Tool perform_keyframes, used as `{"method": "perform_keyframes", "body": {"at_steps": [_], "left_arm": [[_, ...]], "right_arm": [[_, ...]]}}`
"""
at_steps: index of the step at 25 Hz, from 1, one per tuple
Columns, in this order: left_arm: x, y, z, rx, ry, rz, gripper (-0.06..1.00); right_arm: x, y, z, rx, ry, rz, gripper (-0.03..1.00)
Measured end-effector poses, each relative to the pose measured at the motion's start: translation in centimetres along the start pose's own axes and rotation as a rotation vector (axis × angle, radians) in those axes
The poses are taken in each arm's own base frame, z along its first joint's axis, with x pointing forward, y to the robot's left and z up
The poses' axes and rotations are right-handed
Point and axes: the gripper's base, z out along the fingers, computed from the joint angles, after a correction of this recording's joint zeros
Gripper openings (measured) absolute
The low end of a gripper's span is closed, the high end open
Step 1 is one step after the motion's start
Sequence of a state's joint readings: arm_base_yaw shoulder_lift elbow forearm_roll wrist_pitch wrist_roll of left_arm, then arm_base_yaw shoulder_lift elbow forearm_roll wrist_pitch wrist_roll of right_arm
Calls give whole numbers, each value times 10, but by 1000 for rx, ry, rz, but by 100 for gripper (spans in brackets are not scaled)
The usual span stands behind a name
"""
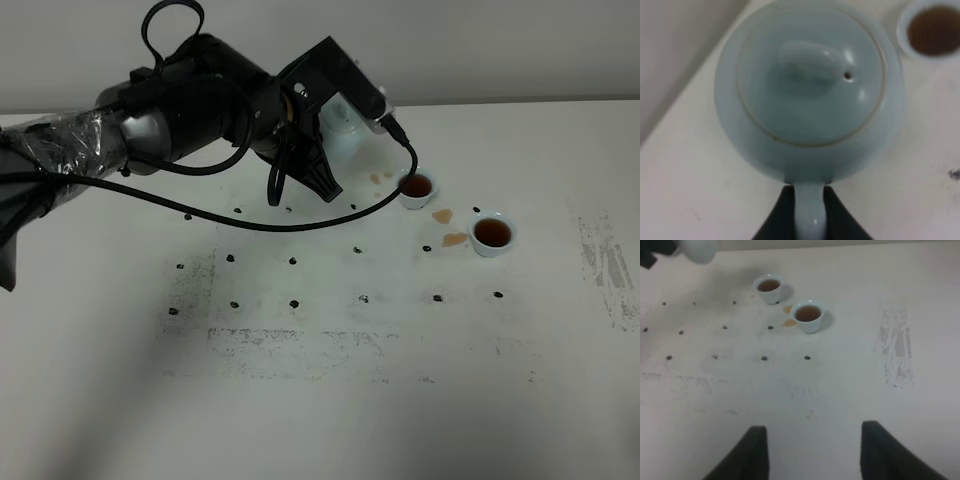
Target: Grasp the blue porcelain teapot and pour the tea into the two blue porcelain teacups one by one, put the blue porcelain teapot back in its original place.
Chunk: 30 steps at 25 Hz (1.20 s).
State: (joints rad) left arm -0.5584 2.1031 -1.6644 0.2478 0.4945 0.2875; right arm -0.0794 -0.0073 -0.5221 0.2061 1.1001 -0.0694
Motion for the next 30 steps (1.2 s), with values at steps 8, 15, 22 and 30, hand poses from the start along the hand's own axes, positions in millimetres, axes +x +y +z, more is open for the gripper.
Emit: {"method": "perform_keyframes", "body": {"at_steps": [8, 15, 22, 30], "left_arm": [[27, -10, 36, 48, 68, -63, 7], [31, -14, 43, 62, 72, -99, 7], [17, 0, 4, 28, 16, -162, 7], [28, 19, -41, -10, -14, -257, 7]], "right_arm": [[0, 0, 0, 0, 0, 0, 45], [0, 0, 0, 0, 0, 0, 45], [0, 0, 0, 0, 0, 0, 45], [0, 0, 0, 0, 0, 0, 45]]}}
